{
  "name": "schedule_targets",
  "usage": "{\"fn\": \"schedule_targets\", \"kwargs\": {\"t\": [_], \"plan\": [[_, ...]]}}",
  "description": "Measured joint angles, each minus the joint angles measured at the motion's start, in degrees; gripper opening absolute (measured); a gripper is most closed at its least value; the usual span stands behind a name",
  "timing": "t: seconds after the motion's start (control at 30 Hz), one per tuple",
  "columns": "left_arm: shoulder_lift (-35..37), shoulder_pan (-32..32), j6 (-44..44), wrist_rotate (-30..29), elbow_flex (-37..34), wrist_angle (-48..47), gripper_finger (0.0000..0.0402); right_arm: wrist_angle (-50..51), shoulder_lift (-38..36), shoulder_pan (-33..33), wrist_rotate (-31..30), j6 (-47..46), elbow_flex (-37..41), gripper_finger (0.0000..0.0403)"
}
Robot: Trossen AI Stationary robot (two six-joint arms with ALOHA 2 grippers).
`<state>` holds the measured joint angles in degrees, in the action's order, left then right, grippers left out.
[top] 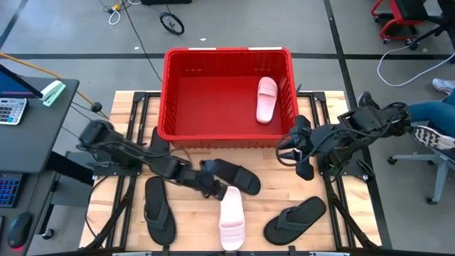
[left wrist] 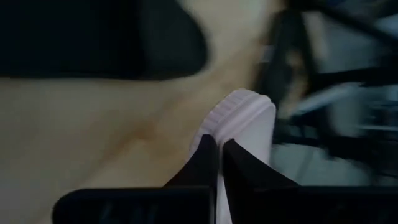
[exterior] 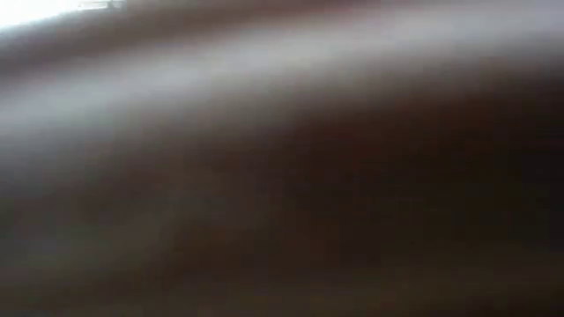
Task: Pick and place slides into bin
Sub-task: Put the pink slipper into the red bin
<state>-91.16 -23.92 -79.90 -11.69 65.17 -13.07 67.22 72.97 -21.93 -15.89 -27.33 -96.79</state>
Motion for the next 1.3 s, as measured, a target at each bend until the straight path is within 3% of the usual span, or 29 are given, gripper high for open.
{"fn": "schedule_targets", "kwargs": {"t": [0.13,0.33,0.47,0.57,0.67,0.77,1.1,1.3], "plan": [[7.4,-2.3,1.7,-9.8,0.0,0.1,0.001,0.0,0.0,-0.1,-0.3,0.1,0.0,0.0121],[16.0,-2.2,9.7,-32.0,0.2,0.4,0.001,0.0,0.0,-0.1,-2.9,-0.1,0.0,0.0121],[19.2,0.1,17.6,-43.7,0.2,-0.2,0.001,-1.1,0.0,-0.1,-8.8,-3.2,0.0,0.0121],[20.3,2.9,21.5,-48.8,0.2,1.3,0.001,-4.0,0.0,0.3,-16.1,-7.0,0.0,0.0121],[20.5,5.7,28.0,-51.1,0.2,6.6,0.001,-5.1,0.0,1.3,-23.6,-6.9,0.0,0.0121],[20.3,8.4,35.5,-51.4,0.1,13.7,0.001,-5.7,0.1,4.2,-26.0,-6.1,0.0,0.0121],[20.3,14.9,61.9,-50.3,0.1,43.9,0.0009,-10.2,0.1,12.6,-21.9,-4.4,0.0,0.0121],[20.3,15.5,66.0,-48.5,0.1,48.5,0.0009,-20.4,0.1,16.8,-14.0,3.7,0.0,0.0121]]}}
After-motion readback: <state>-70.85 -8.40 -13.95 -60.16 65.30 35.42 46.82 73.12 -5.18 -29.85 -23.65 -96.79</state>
